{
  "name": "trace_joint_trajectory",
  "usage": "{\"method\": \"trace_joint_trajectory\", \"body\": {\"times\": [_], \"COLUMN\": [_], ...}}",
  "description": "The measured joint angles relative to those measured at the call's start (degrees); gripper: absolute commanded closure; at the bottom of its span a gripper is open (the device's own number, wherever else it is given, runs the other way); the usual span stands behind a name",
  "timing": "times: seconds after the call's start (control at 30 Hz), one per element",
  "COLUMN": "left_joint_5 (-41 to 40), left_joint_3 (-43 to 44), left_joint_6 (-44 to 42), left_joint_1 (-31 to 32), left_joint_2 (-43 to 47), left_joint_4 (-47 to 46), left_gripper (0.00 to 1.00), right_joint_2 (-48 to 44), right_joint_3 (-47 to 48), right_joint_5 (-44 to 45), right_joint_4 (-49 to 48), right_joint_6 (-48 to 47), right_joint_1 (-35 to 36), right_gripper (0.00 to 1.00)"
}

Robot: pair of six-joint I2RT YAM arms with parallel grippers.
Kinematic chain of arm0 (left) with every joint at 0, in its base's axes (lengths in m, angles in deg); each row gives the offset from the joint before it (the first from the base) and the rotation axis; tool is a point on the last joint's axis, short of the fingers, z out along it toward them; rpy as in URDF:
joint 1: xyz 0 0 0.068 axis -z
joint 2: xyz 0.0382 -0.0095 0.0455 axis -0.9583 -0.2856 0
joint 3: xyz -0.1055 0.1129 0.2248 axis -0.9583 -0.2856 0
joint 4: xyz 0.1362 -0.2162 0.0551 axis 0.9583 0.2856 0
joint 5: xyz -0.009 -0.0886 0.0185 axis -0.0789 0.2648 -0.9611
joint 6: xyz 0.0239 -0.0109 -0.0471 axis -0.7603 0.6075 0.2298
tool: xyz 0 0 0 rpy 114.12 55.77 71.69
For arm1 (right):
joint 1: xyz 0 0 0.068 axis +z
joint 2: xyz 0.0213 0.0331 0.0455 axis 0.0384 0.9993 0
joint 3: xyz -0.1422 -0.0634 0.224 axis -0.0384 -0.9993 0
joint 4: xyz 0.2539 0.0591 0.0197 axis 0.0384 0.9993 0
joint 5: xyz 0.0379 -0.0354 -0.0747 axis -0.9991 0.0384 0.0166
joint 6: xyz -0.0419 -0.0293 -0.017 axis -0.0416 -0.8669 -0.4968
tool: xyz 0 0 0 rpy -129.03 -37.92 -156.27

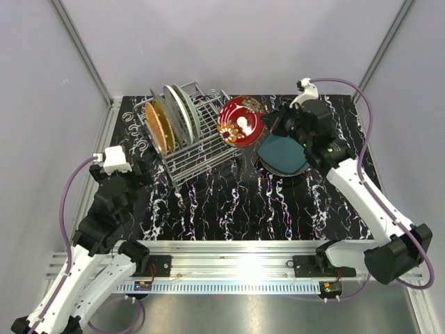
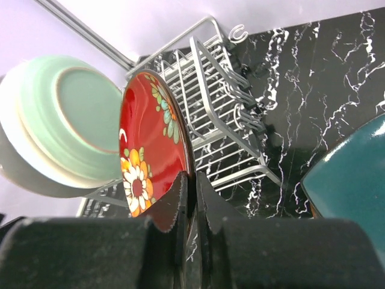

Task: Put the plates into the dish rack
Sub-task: Insert the plate into the dish rack

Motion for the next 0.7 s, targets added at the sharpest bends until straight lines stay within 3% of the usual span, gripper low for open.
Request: {"method": "trace_joint_trajectory", "body": {"times": [0.4,0.7], "left_joint_5": [-0.15,-0.15], "left_joint_3": [0.00,0.00], "left_joint_6": [-0.02,-0.04], "left_joint_1": [0.00,0.00], "left_joint_2": [0.07,0.15], "left_joint_4": [0.00,-0.02], "left_gripper": [0.01,0.01], "right_joint_2": [7.78,12.92], "right_joint_3": [10.69,15.54], "right_joint_5": [16.74,22.86], "right_joint_4": [6.36,7.80], "right_joint_6": [-5.79,-10.71], "right_joint_1": [11.87,14.75], "right_gripper": [1.00,1.00]}}
